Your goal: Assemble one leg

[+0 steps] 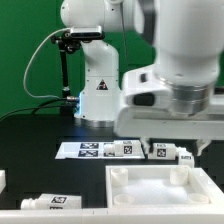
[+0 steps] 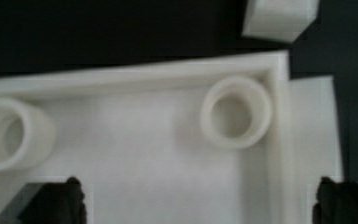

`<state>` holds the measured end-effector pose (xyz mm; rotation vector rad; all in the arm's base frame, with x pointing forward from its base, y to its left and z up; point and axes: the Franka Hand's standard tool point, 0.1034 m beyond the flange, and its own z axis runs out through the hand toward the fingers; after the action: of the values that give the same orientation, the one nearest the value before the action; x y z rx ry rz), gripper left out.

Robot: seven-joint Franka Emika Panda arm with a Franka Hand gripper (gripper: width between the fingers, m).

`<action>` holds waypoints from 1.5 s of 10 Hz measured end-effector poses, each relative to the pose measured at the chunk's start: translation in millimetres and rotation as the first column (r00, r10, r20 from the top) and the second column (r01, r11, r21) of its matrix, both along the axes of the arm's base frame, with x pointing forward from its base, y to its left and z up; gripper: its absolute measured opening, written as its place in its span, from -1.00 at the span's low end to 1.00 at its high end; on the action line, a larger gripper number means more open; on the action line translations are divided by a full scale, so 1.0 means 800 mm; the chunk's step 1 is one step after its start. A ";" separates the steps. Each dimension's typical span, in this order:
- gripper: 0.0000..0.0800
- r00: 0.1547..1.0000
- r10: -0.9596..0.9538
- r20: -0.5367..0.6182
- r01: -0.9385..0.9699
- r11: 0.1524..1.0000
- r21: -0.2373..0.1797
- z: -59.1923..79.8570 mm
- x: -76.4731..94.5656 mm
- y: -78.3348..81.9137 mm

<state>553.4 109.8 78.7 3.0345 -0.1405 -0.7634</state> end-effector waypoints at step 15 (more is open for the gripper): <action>0.62 0.931 -0.141 -0.337 0.167 0.985 0.049 -0.026 -0.050 0.047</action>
Offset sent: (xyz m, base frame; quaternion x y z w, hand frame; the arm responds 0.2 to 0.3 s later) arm 0.0000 0.0000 0.0000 0.0000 -0.1296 0.0000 0.9916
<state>513.5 147.4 57.7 2.9315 -0.3553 -1.3084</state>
